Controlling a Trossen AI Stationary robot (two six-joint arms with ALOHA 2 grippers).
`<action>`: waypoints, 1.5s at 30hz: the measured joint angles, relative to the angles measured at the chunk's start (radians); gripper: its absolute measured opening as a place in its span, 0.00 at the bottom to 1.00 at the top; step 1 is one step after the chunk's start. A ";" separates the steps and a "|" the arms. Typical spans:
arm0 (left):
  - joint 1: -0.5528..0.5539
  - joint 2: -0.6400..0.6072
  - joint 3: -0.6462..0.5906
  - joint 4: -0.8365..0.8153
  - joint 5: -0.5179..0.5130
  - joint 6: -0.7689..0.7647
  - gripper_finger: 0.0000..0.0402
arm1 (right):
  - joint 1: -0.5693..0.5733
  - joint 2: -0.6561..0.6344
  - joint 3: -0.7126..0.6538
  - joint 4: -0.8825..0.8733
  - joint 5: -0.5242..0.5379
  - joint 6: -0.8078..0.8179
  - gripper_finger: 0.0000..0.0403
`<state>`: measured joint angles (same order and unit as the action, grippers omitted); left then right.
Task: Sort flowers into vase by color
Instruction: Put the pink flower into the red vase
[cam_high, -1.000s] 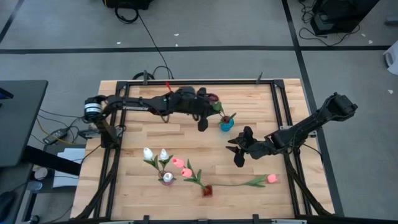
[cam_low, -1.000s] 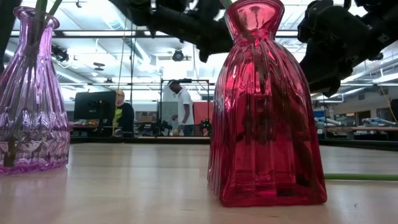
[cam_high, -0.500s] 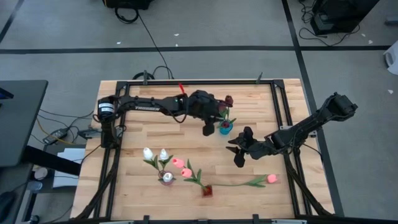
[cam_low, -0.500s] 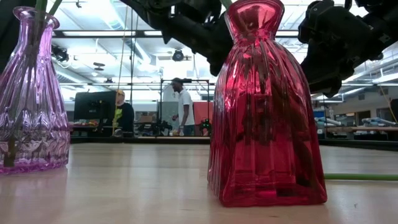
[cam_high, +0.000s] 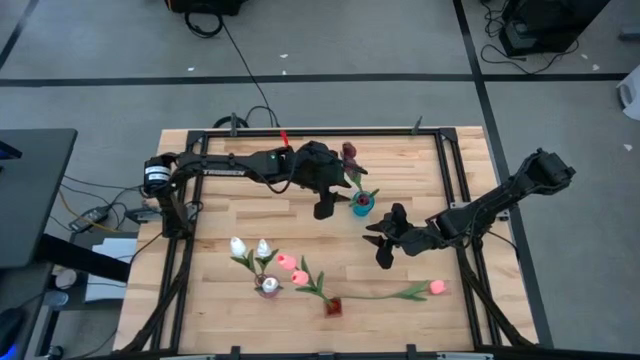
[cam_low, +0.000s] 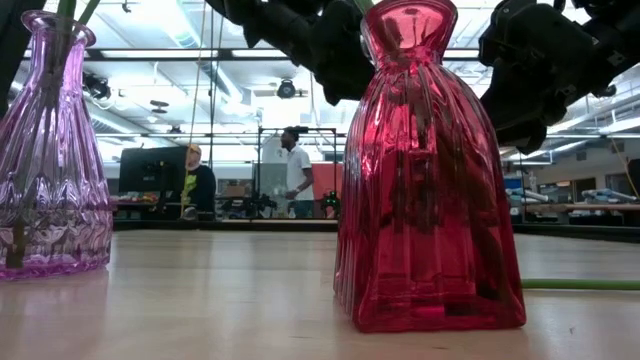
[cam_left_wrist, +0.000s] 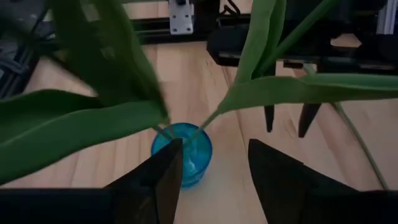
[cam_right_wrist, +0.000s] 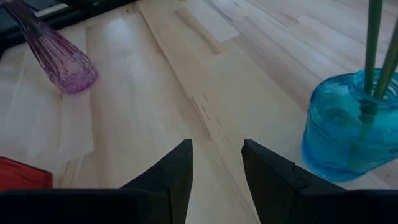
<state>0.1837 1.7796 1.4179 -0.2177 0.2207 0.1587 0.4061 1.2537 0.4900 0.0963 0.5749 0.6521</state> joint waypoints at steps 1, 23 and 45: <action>0.000 -0.008 0.000 -0.003 -0.003 0.002 0.47 | 0.000 0.000 0.000 0.005 0.000 0.000 0.38; -0.074 -0.298 -0.251 0.051 -0.152 0.036 0.47 | 0.012 0.000 0.000 0.005 -0.120 -0.024 0.38; -0.192 -0.785 -0.678 0.233 -0.367 -0.122 0.47 | 0.075 0.112 0.152 -0.153 -0.345 -0.009 0.37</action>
<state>-0.0080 0.9950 0.7404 0.0155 -0.1462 0.0362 0.4815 1.3658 0.6425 -0.0564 0.2299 0.6428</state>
